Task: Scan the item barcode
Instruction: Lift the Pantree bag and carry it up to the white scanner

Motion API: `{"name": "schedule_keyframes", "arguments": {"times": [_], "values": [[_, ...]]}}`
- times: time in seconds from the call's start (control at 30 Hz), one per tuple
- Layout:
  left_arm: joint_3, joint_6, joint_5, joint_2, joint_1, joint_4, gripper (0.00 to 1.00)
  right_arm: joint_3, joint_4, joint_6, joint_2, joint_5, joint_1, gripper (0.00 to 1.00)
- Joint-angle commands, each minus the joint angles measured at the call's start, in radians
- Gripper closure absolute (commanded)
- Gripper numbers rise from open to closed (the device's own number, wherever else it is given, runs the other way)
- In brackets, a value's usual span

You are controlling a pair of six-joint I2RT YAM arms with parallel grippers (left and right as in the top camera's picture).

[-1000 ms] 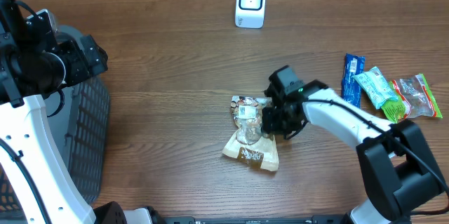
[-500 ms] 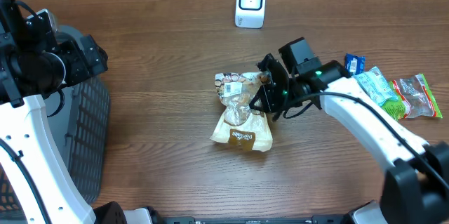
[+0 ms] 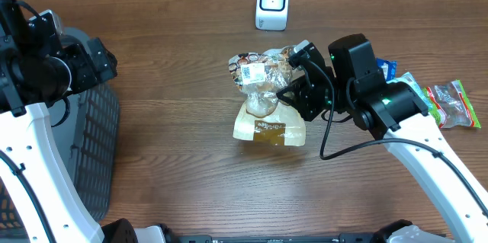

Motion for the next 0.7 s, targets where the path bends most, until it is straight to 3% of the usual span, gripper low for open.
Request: {"name": "schedule_keyframes", "arguments": {"times": [0.0,0.23,0.33,0.5,0.6,0.67], "values": [[0.017,-0.018,0.008,-0.011,-0.005,0.001,0.00,0.038,0.011,-0.020,-0.027,0.029,0.001,0.96],[0.017,-0.018,0.008,-0.011,-0.005,0.001,0.00,0.037,0.024,-0.010,-0.024,0.142,0.001,0.96],[0.017,-0.018,0.008,-0.011,-0.005,0.001,0.01,0.037,0.074,0.090,-0.001,0.302,0.004,0.96],[0.017,-0.018,0.008,-0.011,-0.005,0.001,0.00,0.037,0.242,0.223,0.104,0.620,0.004,0.96],[0.017,-0.018,0.008,-0.011,-0.005,0.001,0.01,0.037,0.381,0.208,0.191,0.813,0.004,0.96],[0.017,-0.018,0.008,-0.011,-0.005,0.001,0.00,0.037,0.494,0.121,0.252,0.932,0.004,0.96]]}}
